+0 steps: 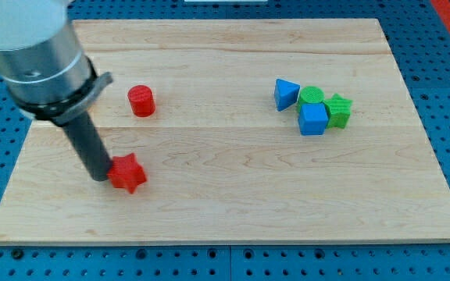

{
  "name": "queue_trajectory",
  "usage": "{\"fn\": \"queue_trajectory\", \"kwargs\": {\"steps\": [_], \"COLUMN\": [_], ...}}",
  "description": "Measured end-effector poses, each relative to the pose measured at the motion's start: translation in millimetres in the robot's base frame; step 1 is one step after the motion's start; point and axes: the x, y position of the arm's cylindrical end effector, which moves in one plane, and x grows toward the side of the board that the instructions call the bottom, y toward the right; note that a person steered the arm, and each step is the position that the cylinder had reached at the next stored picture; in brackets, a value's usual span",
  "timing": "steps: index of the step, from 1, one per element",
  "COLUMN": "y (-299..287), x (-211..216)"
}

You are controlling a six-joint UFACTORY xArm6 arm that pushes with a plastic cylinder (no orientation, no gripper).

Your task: Move the red circle above the red star

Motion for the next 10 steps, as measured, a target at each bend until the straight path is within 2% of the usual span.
{"fn": "queue_trajectory", "kwargs": {"steps": [1,2,3,4,5,6,8,9,10], "y": [13.0,53.6,61.8,48.6,66.3,48.2,9.0,-38.2,-25.5], "x": [-1.6,-2.8,-15.4,-67.3,-143.7,-193.5,-160.5,-160.1,-150.6]}}
